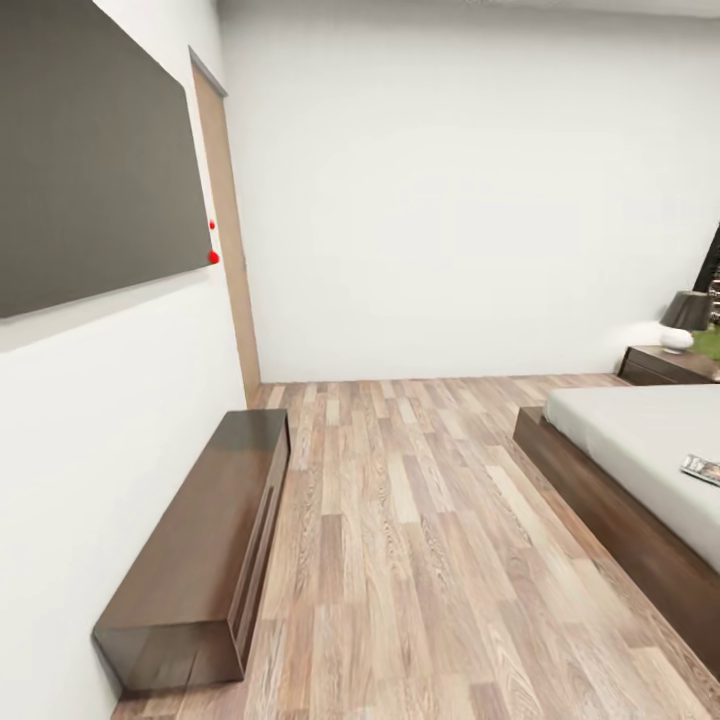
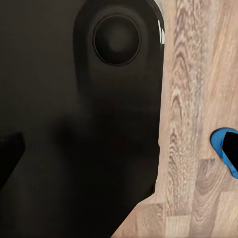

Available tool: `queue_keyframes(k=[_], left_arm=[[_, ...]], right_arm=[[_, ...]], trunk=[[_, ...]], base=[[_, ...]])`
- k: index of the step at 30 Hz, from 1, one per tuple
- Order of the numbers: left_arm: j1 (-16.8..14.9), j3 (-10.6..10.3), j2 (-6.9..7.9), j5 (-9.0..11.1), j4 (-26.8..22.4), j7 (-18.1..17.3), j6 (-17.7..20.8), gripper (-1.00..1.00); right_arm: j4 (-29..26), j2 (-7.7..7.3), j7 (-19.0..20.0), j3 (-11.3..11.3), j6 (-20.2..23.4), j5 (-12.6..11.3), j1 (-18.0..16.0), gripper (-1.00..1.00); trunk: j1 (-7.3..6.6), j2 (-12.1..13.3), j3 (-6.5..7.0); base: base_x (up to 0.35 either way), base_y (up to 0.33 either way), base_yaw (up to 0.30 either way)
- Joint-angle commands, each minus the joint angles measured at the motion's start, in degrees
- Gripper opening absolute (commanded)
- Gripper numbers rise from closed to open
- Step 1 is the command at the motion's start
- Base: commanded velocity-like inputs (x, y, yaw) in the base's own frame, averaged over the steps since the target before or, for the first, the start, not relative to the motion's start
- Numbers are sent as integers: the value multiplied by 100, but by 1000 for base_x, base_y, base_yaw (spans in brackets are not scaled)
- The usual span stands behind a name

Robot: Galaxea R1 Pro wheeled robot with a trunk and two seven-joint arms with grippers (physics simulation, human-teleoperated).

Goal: In the bedroom, move the book from the bed onto either nightstand, and place the two sandals side by side next to the bed.

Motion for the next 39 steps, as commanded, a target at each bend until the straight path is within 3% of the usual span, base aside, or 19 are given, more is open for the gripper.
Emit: queue_keyframes(k=[1, 39], left_arm=[[-2, -1, -1, -1, 3, -1, -20, 100], [-2, 5, -2, -1, 0, -1, -20, 100]], right_arm=[[-1, 0, 1, 2, -2, -4, -1, 100], [-3, 1, 1, -1, -2, -4, -1, 100]], trunk=[[0, -2, -4], [0, -2, -4]], base=[[0, 0, -299], [0, 0, -299]])
